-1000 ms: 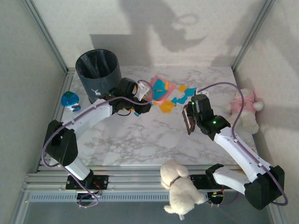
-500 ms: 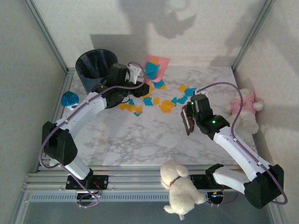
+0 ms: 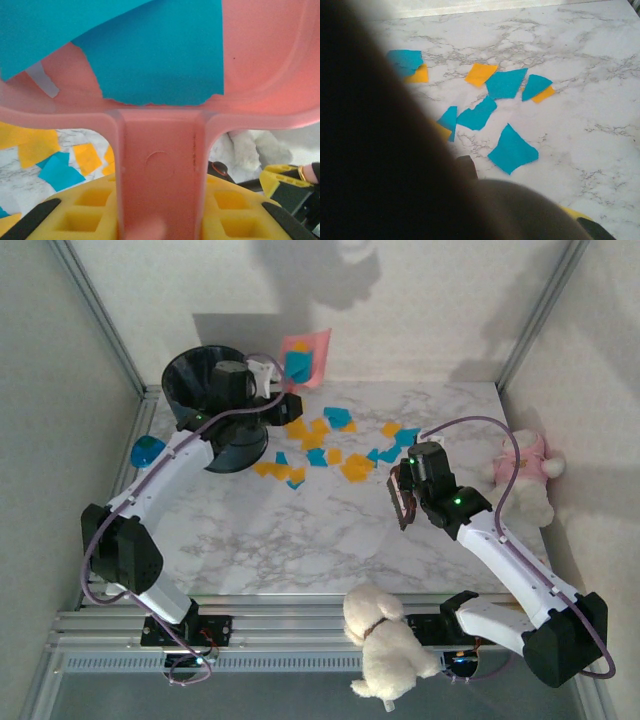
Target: Sweep away the paper scraps from the table
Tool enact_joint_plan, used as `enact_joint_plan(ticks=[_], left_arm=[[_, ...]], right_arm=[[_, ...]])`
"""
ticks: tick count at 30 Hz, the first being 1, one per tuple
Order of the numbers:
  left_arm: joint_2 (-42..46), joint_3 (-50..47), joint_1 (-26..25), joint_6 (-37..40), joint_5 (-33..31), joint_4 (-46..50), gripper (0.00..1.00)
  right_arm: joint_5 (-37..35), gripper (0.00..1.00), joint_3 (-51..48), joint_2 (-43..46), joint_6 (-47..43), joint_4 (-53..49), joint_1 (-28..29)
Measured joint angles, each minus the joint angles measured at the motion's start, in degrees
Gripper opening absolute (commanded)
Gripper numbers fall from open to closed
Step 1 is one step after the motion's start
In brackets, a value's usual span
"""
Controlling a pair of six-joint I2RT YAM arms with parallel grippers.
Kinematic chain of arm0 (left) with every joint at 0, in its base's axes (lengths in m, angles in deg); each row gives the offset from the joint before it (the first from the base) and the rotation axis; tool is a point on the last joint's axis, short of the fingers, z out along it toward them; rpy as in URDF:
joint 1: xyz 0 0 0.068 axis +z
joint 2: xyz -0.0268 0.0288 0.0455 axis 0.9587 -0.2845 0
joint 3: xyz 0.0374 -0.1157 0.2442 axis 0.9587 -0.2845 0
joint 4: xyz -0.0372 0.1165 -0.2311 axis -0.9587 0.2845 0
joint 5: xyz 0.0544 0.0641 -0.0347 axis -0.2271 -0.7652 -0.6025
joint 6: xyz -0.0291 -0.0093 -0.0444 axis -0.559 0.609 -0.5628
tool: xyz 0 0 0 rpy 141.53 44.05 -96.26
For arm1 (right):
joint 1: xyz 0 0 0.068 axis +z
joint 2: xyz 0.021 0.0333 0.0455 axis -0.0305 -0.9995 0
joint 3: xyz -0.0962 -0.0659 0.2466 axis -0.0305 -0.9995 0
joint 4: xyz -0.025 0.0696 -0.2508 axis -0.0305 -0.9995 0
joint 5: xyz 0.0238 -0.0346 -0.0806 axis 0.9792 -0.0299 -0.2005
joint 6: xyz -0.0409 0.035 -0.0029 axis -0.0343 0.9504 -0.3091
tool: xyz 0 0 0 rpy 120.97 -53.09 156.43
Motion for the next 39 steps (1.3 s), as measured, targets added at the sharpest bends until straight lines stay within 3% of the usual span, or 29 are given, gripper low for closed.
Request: enact_joint_plan(ticks=[16,29,39], left_arm=[[3.8,-5.4,10.8,-19.7,6.7,-16.8,0.00],[2.7,-7.8,13.6,-35.4,10.7,-29.6,0.00],[0.0,-15.1,16.1,-52.4,11.6,-44.8,0.00]], right_arm=[[0.0,0.00,0.0,0.0,0.0,0.0,0.0],[0.0,0.00,0.0,-0.1,0.0,0.0,0.0],[0.0,0.00,0.0,-0.3,0.0,0.0,0.0]])
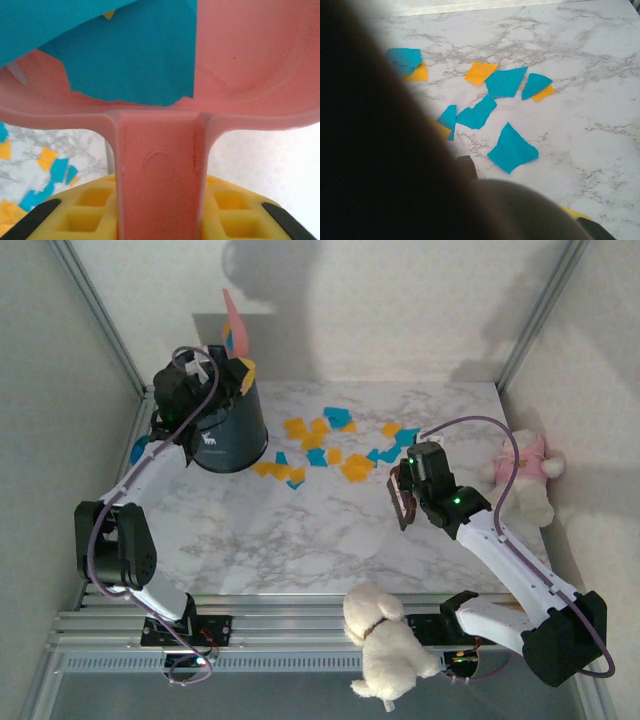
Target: Sweep away the paper scraps from the table
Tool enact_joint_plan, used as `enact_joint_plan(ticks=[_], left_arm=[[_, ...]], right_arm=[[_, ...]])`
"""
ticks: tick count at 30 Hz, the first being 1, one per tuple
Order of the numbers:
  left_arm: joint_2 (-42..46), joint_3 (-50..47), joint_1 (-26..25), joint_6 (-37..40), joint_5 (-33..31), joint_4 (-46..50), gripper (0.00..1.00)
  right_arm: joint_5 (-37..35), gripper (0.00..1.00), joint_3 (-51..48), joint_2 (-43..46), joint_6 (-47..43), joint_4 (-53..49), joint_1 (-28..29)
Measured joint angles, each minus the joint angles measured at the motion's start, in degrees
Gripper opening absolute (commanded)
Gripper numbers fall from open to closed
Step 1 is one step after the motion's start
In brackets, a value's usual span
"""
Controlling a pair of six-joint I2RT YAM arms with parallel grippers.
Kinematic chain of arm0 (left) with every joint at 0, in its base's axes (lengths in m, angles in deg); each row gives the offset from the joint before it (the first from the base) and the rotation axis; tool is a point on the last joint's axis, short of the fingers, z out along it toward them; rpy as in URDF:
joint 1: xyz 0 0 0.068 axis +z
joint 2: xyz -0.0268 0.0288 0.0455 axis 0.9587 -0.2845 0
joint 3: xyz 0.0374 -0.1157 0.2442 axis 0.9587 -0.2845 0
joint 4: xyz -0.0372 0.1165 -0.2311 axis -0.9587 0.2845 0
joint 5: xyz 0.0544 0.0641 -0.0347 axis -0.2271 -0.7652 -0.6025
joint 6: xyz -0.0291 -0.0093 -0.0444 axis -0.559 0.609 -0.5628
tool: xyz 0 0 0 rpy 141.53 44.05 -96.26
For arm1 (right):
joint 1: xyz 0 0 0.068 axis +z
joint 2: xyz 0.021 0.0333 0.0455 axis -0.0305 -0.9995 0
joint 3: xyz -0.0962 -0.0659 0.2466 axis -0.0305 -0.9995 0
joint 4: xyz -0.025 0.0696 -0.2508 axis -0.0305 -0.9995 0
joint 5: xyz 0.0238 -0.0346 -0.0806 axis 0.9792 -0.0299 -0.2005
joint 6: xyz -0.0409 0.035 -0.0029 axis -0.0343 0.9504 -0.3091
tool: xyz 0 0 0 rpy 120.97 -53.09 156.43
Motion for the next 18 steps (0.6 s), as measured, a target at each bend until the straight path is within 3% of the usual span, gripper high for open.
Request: enact_joint_plan(ticks=[18], left_arm=[[-1.7,-7.0,0.1,-21.9,-2.1,-20.3,0.00]], right_arm=[[0.0,0.00,0.0,0.0,0.0,0.0,0.0]])
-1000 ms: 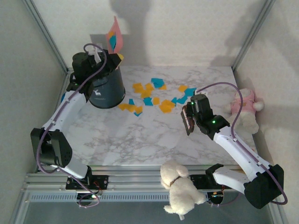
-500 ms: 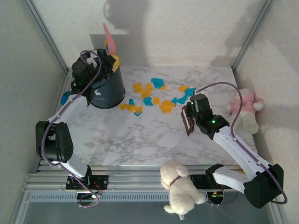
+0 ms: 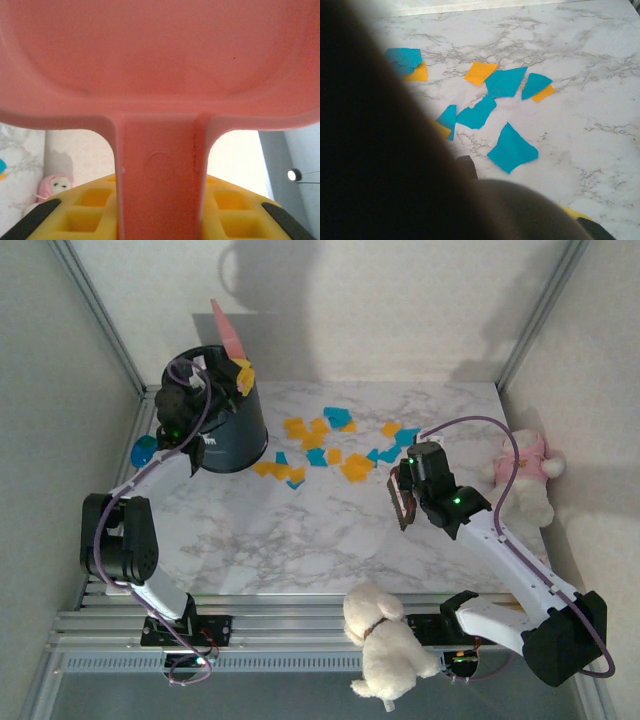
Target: Sweep away the paper scraps from the table
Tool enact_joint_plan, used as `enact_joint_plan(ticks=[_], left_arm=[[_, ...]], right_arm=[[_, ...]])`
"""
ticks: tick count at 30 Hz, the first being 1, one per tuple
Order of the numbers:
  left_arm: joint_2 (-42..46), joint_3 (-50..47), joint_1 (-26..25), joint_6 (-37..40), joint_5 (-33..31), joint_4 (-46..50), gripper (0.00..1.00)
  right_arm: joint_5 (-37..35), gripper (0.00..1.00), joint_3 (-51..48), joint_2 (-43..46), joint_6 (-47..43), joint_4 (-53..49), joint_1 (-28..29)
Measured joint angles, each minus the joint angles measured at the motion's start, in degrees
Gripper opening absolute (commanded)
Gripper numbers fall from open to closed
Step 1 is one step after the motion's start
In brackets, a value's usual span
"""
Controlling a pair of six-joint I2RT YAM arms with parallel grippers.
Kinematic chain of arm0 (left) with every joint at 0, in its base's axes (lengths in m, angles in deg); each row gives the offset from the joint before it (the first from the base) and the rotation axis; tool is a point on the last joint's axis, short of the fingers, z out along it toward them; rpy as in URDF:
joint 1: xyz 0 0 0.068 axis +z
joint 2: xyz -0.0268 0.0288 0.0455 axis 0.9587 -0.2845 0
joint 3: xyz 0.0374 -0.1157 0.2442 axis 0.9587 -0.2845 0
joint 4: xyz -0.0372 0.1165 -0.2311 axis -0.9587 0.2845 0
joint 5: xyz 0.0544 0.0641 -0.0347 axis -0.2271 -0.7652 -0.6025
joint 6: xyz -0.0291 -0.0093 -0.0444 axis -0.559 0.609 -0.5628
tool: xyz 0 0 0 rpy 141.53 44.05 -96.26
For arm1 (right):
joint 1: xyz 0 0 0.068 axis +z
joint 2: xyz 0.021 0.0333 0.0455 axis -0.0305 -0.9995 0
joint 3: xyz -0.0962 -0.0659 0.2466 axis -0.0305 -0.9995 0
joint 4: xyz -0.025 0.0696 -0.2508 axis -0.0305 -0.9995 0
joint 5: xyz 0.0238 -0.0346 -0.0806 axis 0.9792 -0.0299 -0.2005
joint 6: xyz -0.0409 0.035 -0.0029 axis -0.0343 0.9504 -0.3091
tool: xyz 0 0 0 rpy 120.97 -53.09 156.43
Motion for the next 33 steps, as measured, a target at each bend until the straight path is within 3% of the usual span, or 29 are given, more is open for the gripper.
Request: enact_joint_plan(ticks=[12,18,25,33], left_arm=[[-0.2,-3.6,0.1,-9.6,-2.5,-10.9,0.00],[-0.2,-3.6,0.1,-8.5,-2.5,-10.5,0.00],[1.8,-0.3,0.1,3.0,-1.6,2.7,0.00],[6.6,10.2,-0.7,26.6,-2.7,29.5,0.00]], right_arm=[[0.0,0.00,0.0,0.0,0.0,-0.2,0.0],[0.0,0.00,0.0,0.0,0.0,-0.2,0.0],[0.0,0.00,0.0,0.0,0.0,-0.2,0.0],[0.2,0.00,0.0,0.0,0.0,-0.2,0.0]])
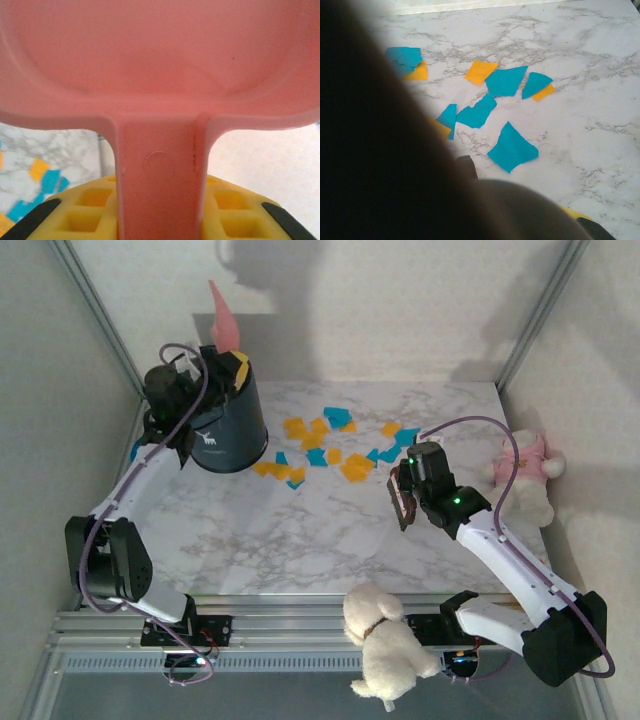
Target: Sweep away the paper scraps from the table
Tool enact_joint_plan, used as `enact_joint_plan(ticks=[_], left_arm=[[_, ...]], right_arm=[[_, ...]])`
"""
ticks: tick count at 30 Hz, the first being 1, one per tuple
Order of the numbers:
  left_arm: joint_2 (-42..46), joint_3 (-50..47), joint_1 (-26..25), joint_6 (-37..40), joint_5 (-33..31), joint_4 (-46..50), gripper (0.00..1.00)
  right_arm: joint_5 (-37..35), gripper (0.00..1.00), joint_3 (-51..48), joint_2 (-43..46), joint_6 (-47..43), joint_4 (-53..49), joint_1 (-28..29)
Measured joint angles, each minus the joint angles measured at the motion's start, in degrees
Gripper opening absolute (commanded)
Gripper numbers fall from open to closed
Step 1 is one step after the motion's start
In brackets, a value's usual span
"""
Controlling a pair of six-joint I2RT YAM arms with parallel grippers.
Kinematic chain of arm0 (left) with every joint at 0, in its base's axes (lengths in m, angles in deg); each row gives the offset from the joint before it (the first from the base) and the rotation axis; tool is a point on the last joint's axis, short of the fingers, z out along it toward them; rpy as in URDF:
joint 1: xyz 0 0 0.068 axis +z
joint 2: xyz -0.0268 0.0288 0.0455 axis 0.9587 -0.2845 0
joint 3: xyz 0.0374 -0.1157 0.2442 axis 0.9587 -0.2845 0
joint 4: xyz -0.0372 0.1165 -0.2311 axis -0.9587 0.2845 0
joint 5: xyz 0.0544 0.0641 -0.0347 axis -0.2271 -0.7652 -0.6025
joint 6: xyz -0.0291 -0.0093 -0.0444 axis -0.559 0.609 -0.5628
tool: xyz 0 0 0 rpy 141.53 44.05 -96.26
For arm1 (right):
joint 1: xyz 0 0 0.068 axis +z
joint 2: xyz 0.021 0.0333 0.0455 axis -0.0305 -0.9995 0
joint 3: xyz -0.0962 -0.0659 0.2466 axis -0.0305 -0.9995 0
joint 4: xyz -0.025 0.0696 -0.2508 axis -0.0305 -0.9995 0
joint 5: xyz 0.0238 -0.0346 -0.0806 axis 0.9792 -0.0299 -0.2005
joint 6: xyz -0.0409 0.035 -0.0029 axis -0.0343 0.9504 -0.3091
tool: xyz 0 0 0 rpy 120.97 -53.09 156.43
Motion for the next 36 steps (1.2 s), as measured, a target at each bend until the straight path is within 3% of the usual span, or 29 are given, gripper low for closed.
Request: enact_joint_plan(ticks=[8,17,25,36], left_arm=[[0.4,12.9,-7.0,28.4,-9.0,27.7,0.00],[1.8,14.3,-14.2,50.3,-22.7,43.9,0.00],[7.6,11.8,-14.9,59.4,-29.6,48.7,0.00],[12.7,6.9,-15.1,62.9,-32.6,50.4,0.00]], right_arm=[[4.1,0.00,0.0,0.0,0.9,0.6,-0.8],[11.5,0.00,0.0,-0.1,3.5,3.8,-3.5],[22.0,0.00,0.1,-7.4,8.3,12.1,-4.1],[32.8,0.00,6.6,-23.3,15.8,22.4,-2.2]])
